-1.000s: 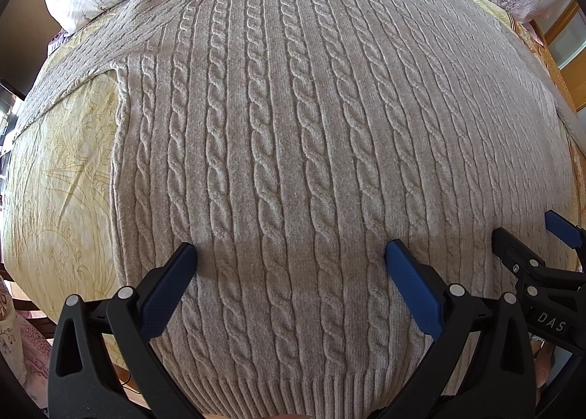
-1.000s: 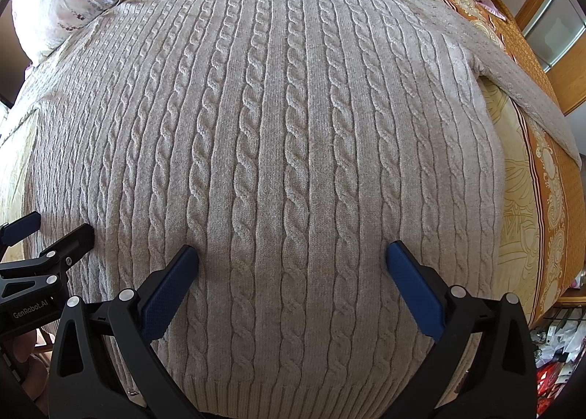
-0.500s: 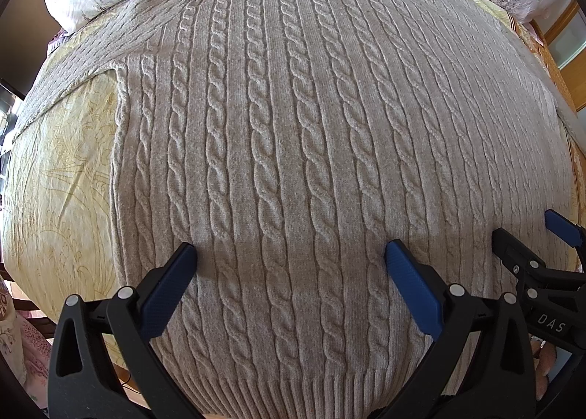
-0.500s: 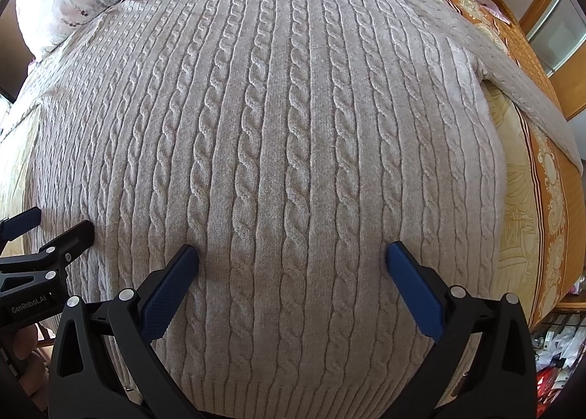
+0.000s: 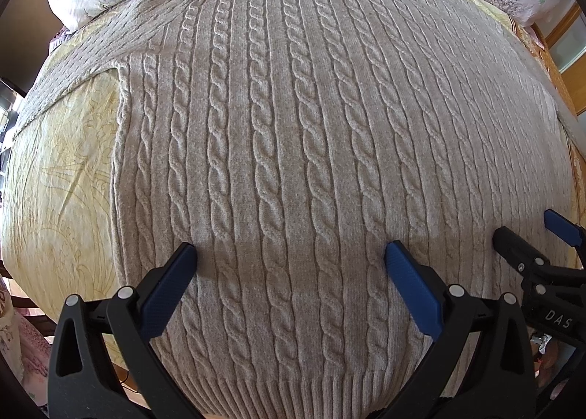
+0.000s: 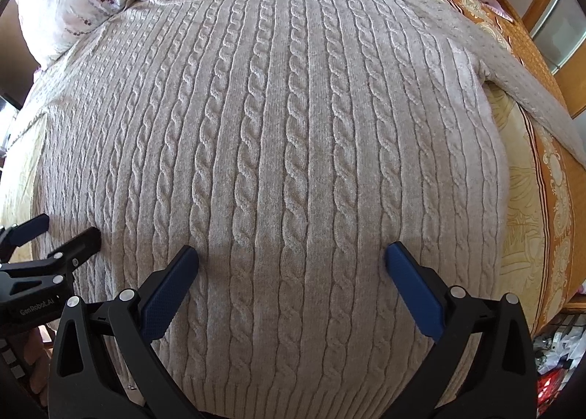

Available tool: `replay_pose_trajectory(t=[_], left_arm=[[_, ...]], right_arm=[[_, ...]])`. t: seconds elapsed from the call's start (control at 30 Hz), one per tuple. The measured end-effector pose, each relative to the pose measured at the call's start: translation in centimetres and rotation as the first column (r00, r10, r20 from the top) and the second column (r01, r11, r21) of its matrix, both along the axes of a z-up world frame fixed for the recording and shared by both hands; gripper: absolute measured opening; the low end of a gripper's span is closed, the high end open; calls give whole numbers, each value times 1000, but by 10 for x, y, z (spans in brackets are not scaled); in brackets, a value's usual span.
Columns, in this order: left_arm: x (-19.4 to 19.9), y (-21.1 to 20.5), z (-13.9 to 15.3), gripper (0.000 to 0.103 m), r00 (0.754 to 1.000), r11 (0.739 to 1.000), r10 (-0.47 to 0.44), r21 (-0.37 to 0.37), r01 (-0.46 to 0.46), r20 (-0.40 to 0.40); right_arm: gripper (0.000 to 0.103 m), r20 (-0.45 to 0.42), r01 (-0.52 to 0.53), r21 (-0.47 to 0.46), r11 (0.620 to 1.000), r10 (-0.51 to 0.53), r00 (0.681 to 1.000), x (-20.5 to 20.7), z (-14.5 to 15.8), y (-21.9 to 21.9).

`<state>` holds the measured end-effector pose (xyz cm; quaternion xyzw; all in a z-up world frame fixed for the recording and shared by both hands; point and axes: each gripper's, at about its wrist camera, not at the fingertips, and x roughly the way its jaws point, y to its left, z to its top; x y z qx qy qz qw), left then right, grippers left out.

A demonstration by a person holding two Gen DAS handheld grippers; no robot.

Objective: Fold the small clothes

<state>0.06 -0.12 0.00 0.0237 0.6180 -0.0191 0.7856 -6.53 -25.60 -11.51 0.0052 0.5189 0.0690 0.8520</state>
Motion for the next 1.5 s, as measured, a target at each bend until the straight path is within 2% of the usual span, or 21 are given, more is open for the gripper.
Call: replay_pose_trajectory(t=[0.1,0.13,0.2,0.23,0.3,0.37,0.43,0.47,0.53,0.6,0.67,0.77,0.87,0.97,1.1,1.17,1.23,1.3,1.43,1.5], left_arm=[[-8,2,4,101,999,1000,-9,-1,9,35],[-9,2,5,101,999,1000,-12,-2,12,40],[-11,3,6,101,999,1000,-17,-8,17,49],[-12,5,7,101,997,1000,-20,-23,21,68],[-13,10,13,101,994,996,-11,-88,20,107],[-13,17,22,101,990,984,0,-179,26,143],[-16,23,33,101,980,961,14,-275,42,199],[-17,24,36,101,975,960,19,-275,44,223],[-20,21,41,101,962,975,2,-212,58,272],[-23,17,41,101,957,980,-6,-189,63,289],[-19,19,39,101,955,977,13,-207,51,298],[-11,30,44,101,946,970,55,-241,25,319],[-6,37,49,101,936,966,101,-260,-11,337],[-2,40,51,101,932,960,132,-277,-36,336],[-1,44,50,101,939,955,153,-292,-60,309],[-1,47,49,101,940,953,165,-295,-74,299],[-2,51,50,101,938,948,184,-307,-90,294],[-4,57,51,101,932,939,210,-327,-108,295],[-7,68,51,100,923,915,254,-380,-133,290],[-7,70,51,98,921,907,266,-399,-138,286]], right_arm=[[100,17,17,112,994,-19,1000,5,7,-17],[88,29,29,154,988,-34,999,8,11,-27],[74,40,80,278,957,-95,995,17,17,-57],[71,36,118,346,931,-139,990,21,19,-75],[71,8,232,479,847,-269,963,30,19,-123],[64,-20,325,600,731,-392,920,39,18,-176],[63,-44,401,655,641,-498,866,46,18,-220],[63,-51,438,670,599,-552,833,46,17,-242],[61,-63,487,693,532,-628,775,47,16,-276],[59,-82,519,710,476,-676,732,50,14,-301],[54,-119,553,714,429,-704,700,54,7,-321],[49,-165,584,718,378,-723,670,54,-3,-334],[46,-179,603,714,355,-740,648,51,-10,-339],[33,-191,604,728,324,-751,632,53,-16,-345],[13,-180,609,730,310,-772,609,56,-21,-352],[11,-173,601,739,306,-776,607,61,-22,-354],[10,-144,580,749,320,-776,614,66,-17,-353],[10,-76,518,782,346,-772,631,66,-2,-349],[10,60,352,844,404,-725,687,70,38,-334],[10,132,240,869,433,-669,731,74,59,-317]])
